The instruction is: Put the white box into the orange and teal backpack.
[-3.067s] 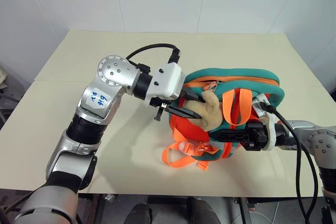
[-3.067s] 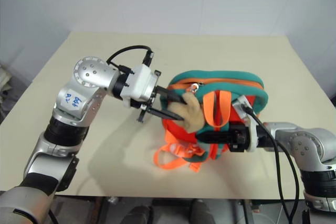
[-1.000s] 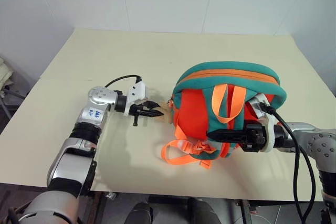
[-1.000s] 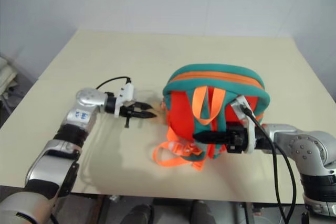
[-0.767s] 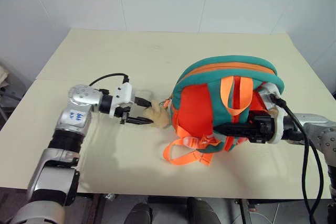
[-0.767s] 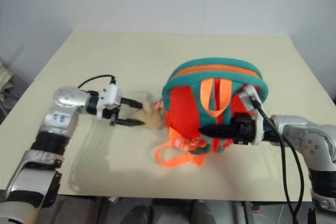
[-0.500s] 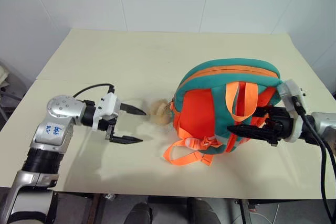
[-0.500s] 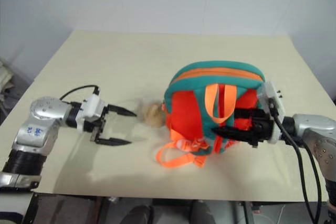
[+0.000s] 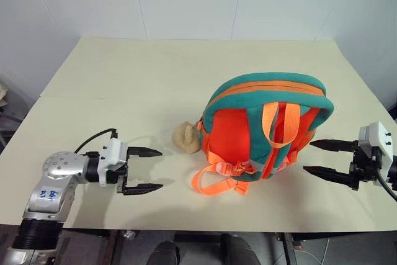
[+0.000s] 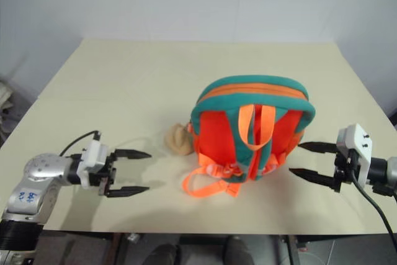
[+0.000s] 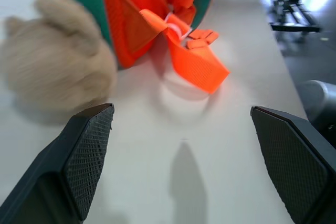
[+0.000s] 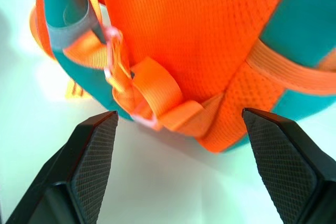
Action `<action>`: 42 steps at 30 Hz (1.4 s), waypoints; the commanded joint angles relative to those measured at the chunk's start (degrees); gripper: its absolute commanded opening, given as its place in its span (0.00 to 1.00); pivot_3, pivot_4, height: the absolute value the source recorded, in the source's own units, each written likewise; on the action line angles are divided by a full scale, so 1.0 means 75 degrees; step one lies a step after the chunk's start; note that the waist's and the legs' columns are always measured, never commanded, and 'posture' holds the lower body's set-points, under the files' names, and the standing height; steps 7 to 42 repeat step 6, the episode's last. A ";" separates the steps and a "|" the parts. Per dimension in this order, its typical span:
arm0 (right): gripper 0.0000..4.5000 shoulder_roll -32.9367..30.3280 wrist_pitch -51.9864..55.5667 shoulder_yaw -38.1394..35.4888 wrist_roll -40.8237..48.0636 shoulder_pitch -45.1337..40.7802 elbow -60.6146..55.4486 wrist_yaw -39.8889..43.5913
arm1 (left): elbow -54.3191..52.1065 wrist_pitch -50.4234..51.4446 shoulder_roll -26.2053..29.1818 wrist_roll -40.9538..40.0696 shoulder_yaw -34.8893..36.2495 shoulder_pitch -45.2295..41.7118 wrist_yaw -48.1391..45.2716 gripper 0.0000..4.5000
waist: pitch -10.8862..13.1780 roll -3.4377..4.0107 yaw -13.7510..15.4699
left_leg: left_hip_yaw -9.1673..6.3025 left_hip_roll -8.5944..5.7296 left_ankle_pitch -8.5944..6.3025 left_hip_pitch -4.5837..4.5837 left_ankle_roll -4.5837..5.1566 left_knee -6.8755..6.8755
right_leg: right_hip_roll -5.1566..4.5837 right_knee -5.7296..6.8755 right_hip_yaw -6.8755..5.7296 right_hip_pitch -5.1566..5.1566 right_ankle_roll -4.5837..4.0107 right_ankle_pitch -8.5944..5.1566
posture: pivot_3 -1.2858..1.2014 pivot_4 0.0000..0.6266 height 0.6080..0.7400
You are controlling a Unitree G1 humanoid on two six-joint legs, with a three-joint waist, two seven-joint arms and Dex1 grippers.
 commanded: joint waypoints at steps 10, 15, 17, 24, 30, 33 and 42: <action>1.00 -0.0131 -0.0663 0.0092 -0.0115 -0.0494 0.0886 0.0751 | -0.0194 -0.0570 0.0129 -0.0181 0.0406 -0.0091 0.0078 0.99 | 0.0000 0.0001 0.0015 | -0.0001 -0.0004 -0.0001 0.0001 -0.0002 0.0000 | -0.0006 -0.0004 -0.0002 0.0005 -0.0002 0.0002 | 0.52 0.24 1.00; 1.00 -0.0131 -0.0663 0.0092 -0.0115 -0.0494 0.0886 0.0751 | -0.0194 -0.0570 0.0129 -0.0181 0.0406 -0.0091 0.0078 0.99 | 0.0000 0.0001 0.0015 | -0.0001 -0.0004 -0.0001 0.0001 -0.0002 0.0000 | -0.0006 -0.0004 -0.0002 0.0005 -0.0002 0.0002 | 0.52 0.24 1.00; 1.00 -0.0131 -0.0663 0.0092 -0.0115 -0.0494 0.0886 0.0751 | -0.0194 -0.0570 0.0129 -0.0181 0.0406 -0.0091 0.0078 0.99 | 0.0000 0.0001 0.0015 | -0.0001 -0.0004 -0.0001 0.0001 -0.0002 0.0000 | -0.0006 -0.0004 -0.0002 0.0005 -0.0002 0.0002 | 0.52 0.24 1.00; 1.00 -0.0131 -0.0663 0.0092 -0.0115 -0.0494 0.0886 0.0751 | -0.0194 -0.0570 0.0129 -0.0181 0.0406 -0.0091 0.0078 0.99 | 0.0000 0.0001 0.0015 | -0.0001 -0.0004 -0.0001 0.0001 -0.0002 0.0000 | -0.0006 -0.0004 -0.0002 0.0005 -0.0002 0.0002 | 0.52 0.24 1.00; 1.00 -0.0131 -0.0663 0.0092 -0.0115 -0.0494 0.0886 0.0751 | -0.0194 -0.0570 0.0129 -0.0181 0.0406 -0.0091 0.0078 0.99 | 0.0000 0.0001 0.0015 | -0.0001 -0.0004 -0.0001 0.0001 -0.0002 0.0000 | -0.0006 -0.0004 -0.0002 0.0005 -0.0002 0.0002 | 0.52 0.24 1.00; 1.00 -0.0131 -0.0663 0.0092 -0.0115 -0.0494 0.0886 0.0751 | -0.0194 -0.0570 0.0129 -0.0181 0.0406 -0.0091 0.0078 0.99 | 0.0000 0.0001 0.0015 | -0.0001 -0.0004 -0.0001 0.0001 -0.0002 0.0000 | -0.0006 -0.0004 -0.0002 0.0005 -0.0002 0.0002 | 0.52 0.24 1.00; 1.00 -0.0131 -0.0663 0.0092 -0.0115 -0.0494 0.0886 0.0751 | -0.0194 -0.0570 0.0129 -0.0181 0.0406 -0.0091 0.0078 0.99 | 0.0000 0.0001 0.0015 | -0.0001 -0.0004 -0.0001 0.0001 -0.0002 0.0000 | -0.0006 -0.0004 -0.0002 0.0005 -0.0002 0.0002 | 0.52 0.24 1.00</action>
